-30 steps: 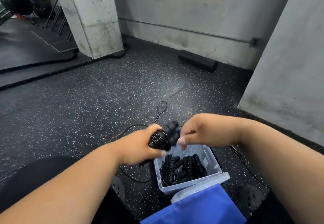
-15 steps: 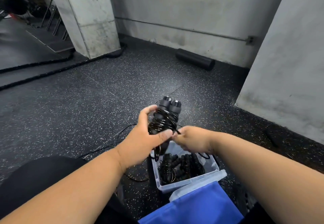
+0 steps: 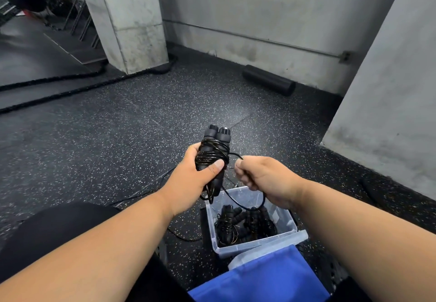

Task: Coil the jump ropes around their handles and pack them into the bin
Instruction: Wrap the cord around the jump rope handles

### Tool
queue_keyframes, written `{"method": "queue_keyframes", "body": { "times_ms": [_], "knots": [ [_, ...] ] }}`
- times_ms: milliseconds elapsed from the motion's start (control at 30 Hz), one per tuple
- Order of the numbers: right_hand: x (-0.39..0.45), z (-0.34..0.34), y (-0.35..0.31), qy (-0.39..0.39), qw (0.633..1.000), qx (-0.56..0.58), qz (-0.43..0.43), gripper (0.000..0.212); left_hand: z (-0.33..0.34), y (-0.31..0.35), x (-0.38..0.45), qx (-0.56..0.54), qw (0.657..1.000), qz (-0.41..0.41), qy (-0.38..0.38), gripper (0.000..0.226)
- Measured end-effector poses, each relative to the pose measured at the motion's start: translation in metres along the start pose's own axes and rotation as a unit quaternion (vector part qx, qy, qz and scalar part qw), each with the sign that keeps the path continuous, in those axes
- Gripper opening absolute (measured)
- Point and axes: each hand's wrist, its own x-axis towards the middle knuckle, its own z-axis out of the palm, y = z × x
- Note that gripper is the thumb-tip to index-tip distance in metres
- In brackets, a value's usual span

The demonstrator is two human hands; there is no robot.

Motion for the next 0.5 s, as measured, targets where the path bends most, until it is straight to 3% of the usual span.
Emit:
{"method": "queue_keyframes", "body": {
  "times_ms": [133,367,433,500],
  "knots": [
    [-0.007,0.0,-0.006,0.031,0.992,-0.106,-0.056,0.028,0.007,0.004,-0.002,-0.018,1.0,0.004,0.014,0.052],
    [-0.019,0.01,-0.012,0.069,0.966,-0.244,-0.056,0.03,0.01,0.003,-0.004,-0.084,0.995,0.001,0.051,0.054],
    [-0.02,0.014,-0.012,0.057,0.973,-0.223,-0.027,0.03,0.014,0.003,-0.004,-0.097,0.993,0.001,0.064,0.053],
    [-0.021,0.019,-0.014,0.061,0.994,-0.092,0.013,0.022,0.017,0.003,-0.005,-0.093,0.993,0.004,0.074,0.052]
  ]
}}
